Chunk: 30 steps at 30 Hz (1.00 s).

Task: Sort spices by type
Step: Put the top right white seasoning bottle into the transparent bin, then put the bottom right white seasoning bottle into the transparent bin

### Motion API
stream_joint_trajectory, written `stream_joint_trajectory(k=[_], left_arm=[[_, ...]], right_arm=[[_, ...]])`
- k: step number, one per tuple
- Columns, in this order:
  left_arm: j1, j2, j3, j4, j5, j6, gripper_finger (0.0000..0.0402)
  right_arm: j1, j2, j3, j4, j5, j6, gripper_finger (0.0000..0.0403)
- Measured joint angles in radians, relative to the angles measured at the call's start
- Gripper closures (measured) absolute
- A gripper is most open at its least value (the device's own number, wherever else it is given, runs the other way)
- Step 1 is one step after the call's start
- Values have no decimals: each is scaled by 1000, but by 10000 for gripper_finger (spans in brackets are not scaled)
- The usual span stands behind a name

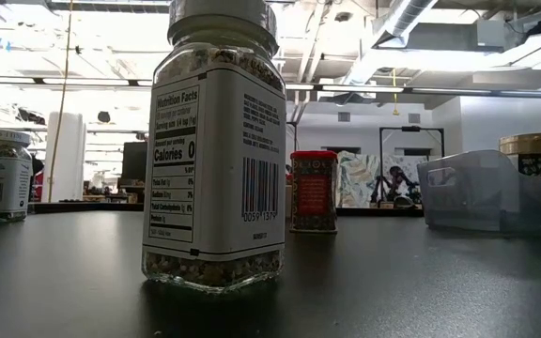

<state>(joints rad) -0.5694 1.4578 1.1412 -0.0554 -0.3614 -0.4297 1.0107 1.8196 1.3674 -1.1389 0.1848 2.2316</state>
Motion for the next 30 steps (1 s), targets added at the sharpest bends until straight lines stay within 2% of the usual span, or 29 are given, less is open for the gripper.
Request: stream_joint_trajectory(k=[9, 13, 20, 25, 27, 30], left_arm=[[0, 0, 0, -1, 0, 0, 84], [0, 0, 0, -2, 0, 0, 84], [0, 0, 0, 2, 0, -3, 84], [0, 0, 0, 1, 0, -89, 84], [0, 0, 0, 1, 0, -120, 84], [0, 0, 0, 7, -21, -142, 84]], right_arm=[[-5, -74, 69, -19, 1, -135, 143], [-5, -137, 103, -148, 1, -152, 143], [-24, -239, 108, -330, 1, -300, 143], [-52, -261, 108, -409, 4, -343, 143], [-72, -265, 101, -432, 37, -369, 143], [-102, -270, 81, -422, 146, -510, 143]])
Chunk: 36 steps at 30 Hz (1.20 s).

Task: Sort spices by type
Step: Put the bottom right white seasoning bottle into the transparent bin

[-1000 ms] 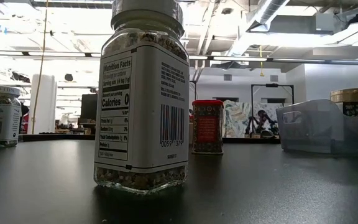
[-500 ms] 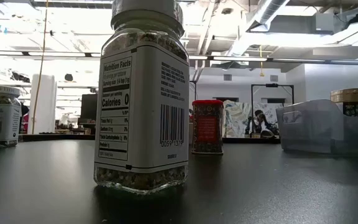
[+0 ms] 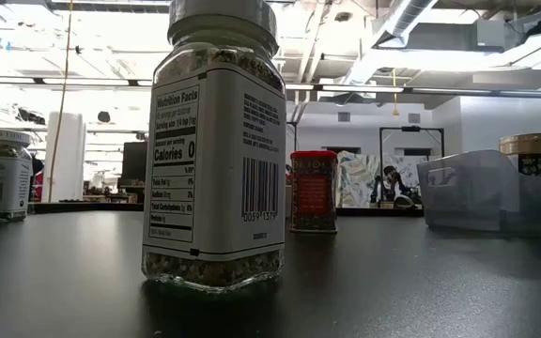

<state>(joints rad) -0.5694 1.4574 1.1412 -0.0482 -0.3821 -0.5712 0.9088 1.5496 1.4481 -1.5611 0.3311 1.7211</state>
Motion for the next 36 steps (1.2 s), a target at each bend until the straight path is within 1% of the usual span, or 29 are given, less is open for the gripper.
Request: stream_joint_trajectory(k=[3, 5, 7, 8, 10, 12, 14, 17, 20, 23, 28, 33, 36], left_arm=[[8, 0, 0, 11, -50, -66, 84], [14, 0, 0, 10, -82, -138, 84], [15, 0, 0, 7, -142, -187, 84], [15, 0, 0, 5, -169, -192, 84], [21, 0, 0, 5, -196, -197, 84], [26, 0, 0, 5, -215, -227, 84], [32, 0, 0, 5, -232, -269, 84], [40, 4, 0, -5, -263, -359, 84], [46, 44, 27, -38, -299, -419, 84], [46, 114, 106, -142, -305, -453, 84], [61, 232, 280, -379, -298, -600, 84], [67, 348, 483, -655, -296, -892, 84], [66, 415, 598, -804, -293, -1055, 84]], right_arm=[[-44, -23, -20, 29, 40, -118, 148], [-62, -46, -38, 79, 88, -200, 156], [-76, -75, -68, 191, 154, -302, 168], [-81, -92, -91, 253, 168, -359, 174], [-88, -126, -141, 376, 168, -471, 184], [-86, -157, -191, 485, 168, -546, 193], [-76, -184, -237, 534, 168, -574, 200], [-58, -234, -297, 521, 192, -578, 209], [-37, -298, -345, 530, 217, -582, 215], [-23, -358, -389, 531, 226, -598, 219], [-18, -426, -450, 530, 259, -597, 221], [-19, -448, -469, 518, 267, -601, 220], [-19, -450, -469, 518, 267, -637, 221]])
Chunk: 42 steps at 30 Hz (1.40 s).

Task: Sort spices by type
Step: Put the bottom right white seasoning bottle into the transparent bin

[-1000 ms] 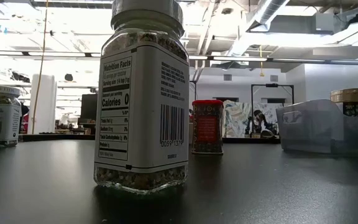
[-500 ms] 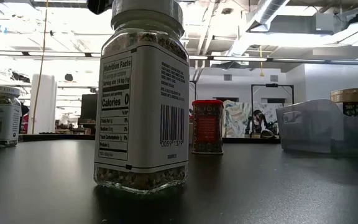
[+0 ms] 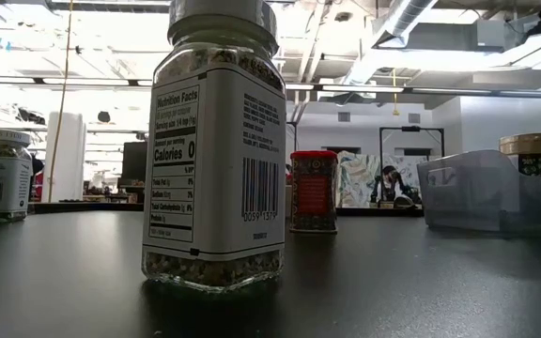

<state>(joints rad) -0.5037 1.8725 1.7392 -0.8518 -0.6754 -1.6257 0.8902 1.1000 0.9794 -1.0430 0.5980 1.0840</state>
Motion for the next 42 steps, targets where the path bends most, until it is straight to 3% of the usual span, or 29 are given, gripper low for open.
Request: stream_joint_trajectory(k=[4, 7, 9, 13, 16, 19, 25, 36, 42], left_arm=[[0, 61, 106, -120, 43, -98, 84], [0, 79, 134, -125, 85, -66, 84], [2, 79, 135, -113, 159, 80, 84], [9, 79, 136, -99, 289, 514, 84], [9, 79, 136, -49, 336, 817, 84], [10, 79, 136, -21, 358, 1009, 84], [10, 79, 136, -3, 361, 1121, 84], [13, 96, 136, -1, 519, 1443, 84], [-10, 184, 135, 4, 624, 1560, 84]], right_arm=[[0, 0, 0, -2, 0, -38, 221], [0, 0, 0, -7, 0, -48, 221], [0, 0, 0, -20, 0, -49, 221], [0, 0, 0, -30, 0, -59, 221], [0, 0, 0, -28, 0, -62, 221], [0, 0, 0, -26, 1, -62, 221], [0, 0, 0, -26, 1, -38, 221], [-1, 0, 0, -26, 11, 100, 221], [-2, 1, 1, -26, 14, 172, 221]])
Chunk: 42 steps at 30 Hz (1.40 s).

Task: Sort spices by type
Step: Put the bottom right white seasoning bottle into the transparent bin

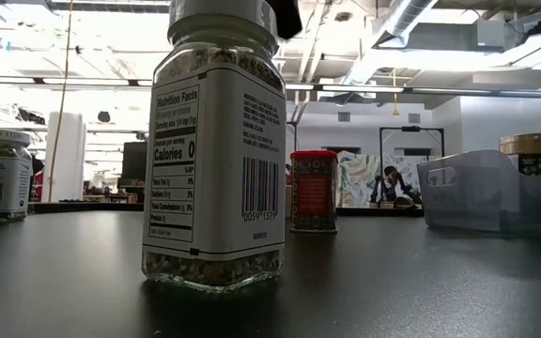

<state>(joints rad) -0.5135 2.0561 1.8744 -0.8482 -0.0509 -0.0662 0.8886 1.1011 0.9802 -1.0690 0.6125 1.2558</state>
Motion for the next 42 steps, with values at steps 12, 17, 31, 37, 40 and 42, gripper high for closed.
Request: stream_joint_trajectory(k=[12, 17, 31, 37, 40, 42], left_arm=[[-15, 110, 0, -23, 5, 23, 84], [-15, 126, -1, -27, 7, -17, 112], [10, 114, 2, -209, -1, -365, 210], [39, 105, 1, -484, -13, -881, 210], [38, 100, -2, -555, -38, -1034, 210], [37, 89, -2, -592, -63, -1118, 210]], right_arm=[[0, 0, 0, 9, 0, 54, 221], [0, 0, 0, 9, 0, 56, 221], [0, 0, 0, 3, -1, 38, 221], [0, 0, 0, 3, -1, 26, 221], [0, 0, 0, 3, -1, 26, 221], [0, 0, 0, 3, -2, 22, 221]])
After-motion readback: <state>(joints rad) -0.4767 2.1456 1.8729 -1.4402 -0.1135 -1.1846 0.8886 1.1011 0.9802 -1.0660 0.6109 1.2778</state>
